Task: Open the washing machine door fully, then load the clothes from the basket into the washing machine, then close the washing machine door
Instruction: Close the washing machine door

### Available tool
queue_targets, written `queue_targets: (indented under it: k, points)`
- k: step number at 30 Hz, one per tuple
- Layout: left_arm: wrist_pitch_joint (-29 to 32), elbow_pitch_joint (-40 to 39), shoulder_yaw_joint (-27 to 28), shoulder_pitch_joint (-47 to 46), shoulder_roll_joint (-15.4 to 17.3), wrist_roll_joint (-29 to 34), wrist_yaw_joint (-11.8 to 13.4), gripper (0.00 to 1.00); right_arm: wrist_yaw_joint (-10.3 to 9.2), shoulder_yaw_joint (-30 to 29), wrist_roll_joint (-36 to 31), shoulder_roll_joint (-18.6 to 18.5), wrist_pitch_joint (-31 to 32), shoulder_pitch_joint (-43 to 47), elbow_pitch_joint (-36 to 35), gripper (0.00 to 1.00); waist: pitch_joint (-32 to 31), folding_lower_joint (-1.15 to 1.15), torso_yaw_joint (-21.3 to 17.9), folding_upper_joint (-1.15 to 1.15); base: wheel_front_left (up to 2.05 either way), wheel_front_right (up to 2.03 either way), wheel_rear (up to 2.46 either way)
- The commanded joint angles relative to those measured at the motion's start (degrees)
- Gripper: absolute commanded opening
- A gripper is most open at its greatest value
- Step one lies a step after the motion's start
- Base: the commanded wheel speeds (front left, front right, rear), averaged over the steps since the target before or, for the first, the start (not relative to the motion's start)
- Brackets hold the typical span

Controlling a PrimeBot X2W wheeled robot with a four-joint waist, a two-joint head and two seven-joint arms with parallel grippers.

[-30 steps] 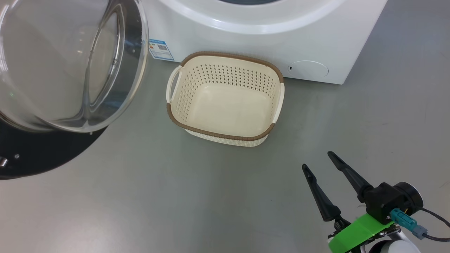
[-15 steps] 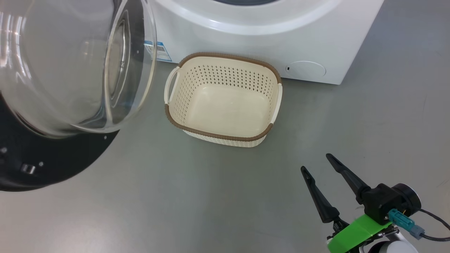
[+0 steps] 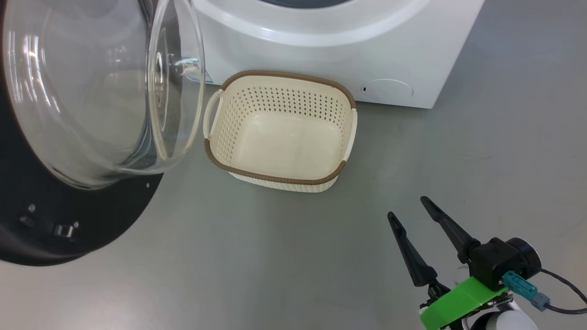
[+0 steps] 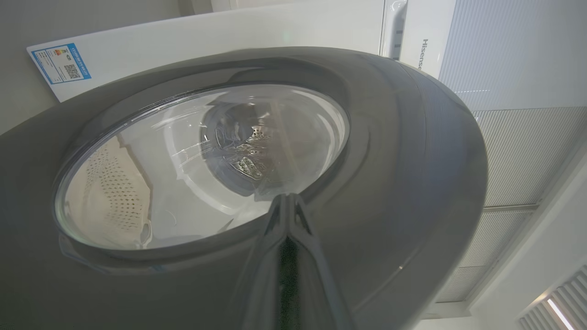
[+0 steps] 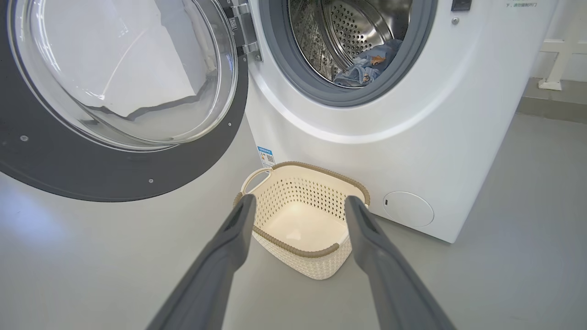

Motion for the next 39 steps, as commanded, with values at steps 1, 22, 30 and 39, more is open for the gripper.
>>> queue_targets:
  k: [1,22,30,39]
  points:
    - [1.38,-2.56,0.95,1.42,2.44,0.06,0.09,0.0,0.08,0.99,0.26,0.31,-0.7,-0.62,-0.96,1.0,0.18,0.0,-0.43,0.0,0.0,0.0,0.0]
    - [8.83,-18.66,-7.56,5.52,-6.43,-2.08,3.04,0.0,0.08,1.37,0.8,2.25,-3.67,-1.58,2.71,1.0,-0.6,0.0,-2.19,0.0,0.0,0.0,0.0]
    - [7.37,-19.75,-12.01,3.86,-11.29,-1.33,1.77,0.0,0.08,2.13,1.2,3.2,-4.73,-2.64,4.06,1.0,-0.85,0.0,-4.0,0.0,0.0,0.0,0.0]
    - [1.9,-17.31,-17.72,1.38,-13.84,-1.28,-1.92,0.0,0.08,1.75,1.69,4.11,-6.01,-2.83,5.25,1.0,-1.09,0.0,-9.59,0.0,0.0,0.0,0.0]
